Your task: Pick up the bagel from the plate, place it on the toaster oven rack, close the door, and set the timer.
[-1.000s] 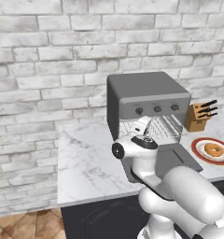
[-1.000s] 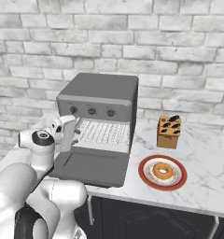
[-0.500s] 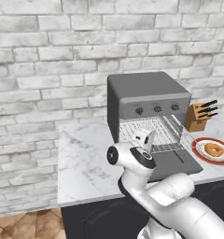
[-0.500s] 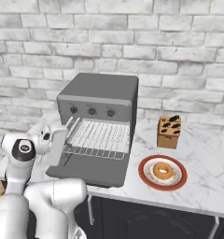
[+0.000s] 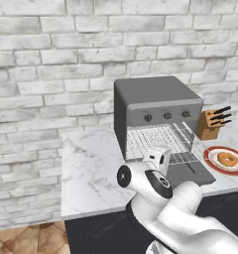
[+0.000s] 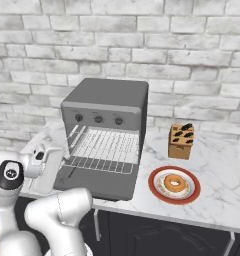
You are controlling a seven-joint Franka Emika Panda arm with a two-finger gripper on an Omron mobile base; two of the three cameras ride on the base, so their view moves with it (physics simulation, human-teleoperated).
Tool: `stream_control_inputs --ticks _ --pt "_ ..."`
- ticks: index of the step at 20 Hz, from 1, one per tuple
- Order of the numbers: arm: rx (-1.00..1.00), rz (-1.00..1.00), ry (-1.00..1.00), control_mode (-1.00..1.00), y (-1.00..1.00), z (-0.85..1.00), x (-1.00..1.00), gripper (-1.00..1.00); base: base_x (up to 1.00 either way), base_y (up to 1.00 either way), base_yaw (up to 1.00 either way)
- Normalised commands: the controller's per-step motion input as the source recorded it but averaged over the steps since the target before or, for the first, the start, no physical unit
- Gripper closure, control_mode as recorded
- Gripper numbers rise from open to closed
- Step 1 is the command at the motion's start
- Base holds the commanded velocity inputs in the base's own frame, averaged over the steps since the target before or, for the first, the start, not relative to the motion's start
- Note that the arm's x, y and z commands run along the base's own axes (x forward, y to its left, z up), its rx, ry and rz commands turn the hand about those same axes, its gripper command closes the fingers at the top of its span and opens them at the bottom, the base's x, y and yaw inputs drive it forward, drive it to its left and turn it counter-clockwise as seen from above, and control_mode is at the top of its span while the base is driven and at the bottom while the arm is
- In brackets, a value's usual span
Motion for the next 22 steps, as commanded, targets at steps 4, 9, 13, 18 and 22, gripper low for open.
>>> stream_control_inputs --ticks 4,9,13,18,22 --pt "0.16 0.02 0.2 -1.0 0.0 0.31 -0.42 -1.0 0.0 0.0 0.0" --pt "0.19 0.02 0.13 -1.0 0.0 0.58 -0.55 -1.0 0.0 0.0 0.0" --pt "0.19 0.0 0.0 -1.0 -0.09 0.83 -0.63 -1.0 0.0 0.0 0.0" --pt "0.16 0.0 -0.02 -1.0 -0.43 0.76 -0.32 -1.0 0.0 0.0 0.0" --pt "0.19 0.0 -0.01 -1.0 -0.92 0.31 0.0 -1.0 0.0 0.0 0.0"
